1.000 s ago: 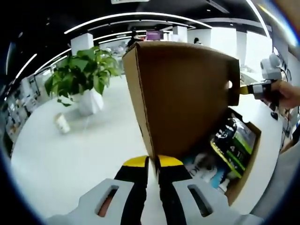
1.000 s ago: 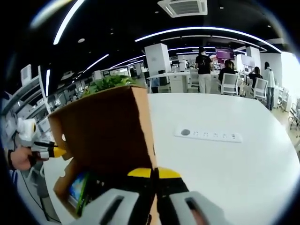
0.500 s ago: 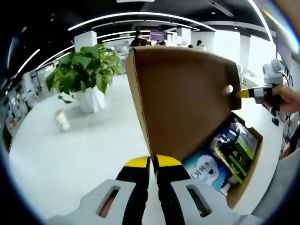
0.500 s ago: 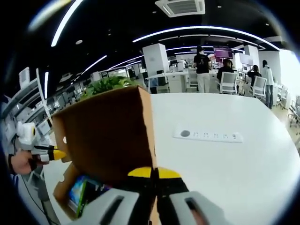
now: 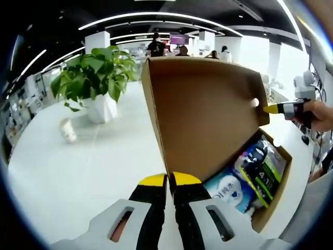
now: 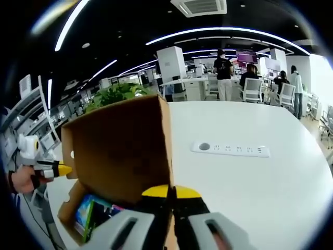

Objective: Operate the shoe box by opening the lid, removing the specified soft item, and placing it in the target area until the item is outside and the box remains undamaged.

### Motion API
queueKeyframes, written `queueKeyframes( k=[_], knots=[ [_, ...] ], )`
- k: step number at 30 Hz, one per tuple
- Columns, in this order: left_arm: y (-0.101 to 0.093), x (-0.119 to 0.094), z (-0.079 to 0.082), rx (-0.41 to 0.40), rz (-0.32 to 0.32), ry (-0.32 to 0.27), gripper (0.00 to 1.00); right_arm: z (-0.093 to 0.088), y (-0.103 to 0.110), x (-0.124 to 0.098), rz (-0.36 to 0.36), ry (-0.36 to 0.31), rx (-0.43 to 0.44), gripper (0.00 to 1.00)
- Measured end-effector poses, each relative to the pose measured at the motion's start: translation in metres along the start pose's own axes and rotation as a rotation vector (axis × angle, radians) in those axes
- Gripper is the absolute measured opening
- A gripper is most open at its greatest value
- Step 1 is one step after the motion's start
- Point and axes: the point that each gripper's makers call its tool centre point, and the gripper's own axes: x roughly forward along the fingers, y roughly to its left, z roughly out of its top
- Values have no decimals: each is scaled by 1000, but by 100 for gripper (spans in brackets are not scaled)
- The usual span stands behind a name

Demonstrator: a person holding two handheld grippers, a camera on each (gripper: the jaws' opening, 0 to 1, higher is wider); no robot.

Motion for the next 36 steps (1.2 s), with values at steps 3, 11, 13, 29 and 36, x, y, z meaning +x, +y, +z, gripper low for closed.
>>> queueKeyframes(
  k=[3, 11, 13, 29, 36],
  knots=[
    [1, 2, 1, -1, -2, 5, 1, -6, -2, -2, -8, 5, 3, 0],
    [5, 6, 4, -14, -1, 6, 1, -19, -6, -5, -20, 21, 29, 0],
    [6, 8, 4, -22, -2, 6, 1, -21, -5, -6, -22, 26, 29, 0],
    [14, 21, 7, -52, -8, 20, 1, -18, -7, -5, -21, 19, 41, 0],
    [13, 21, 6, -63, -11, 28, 1, -21, -7, -2, -26, 33, 52, 0]
  ],
)
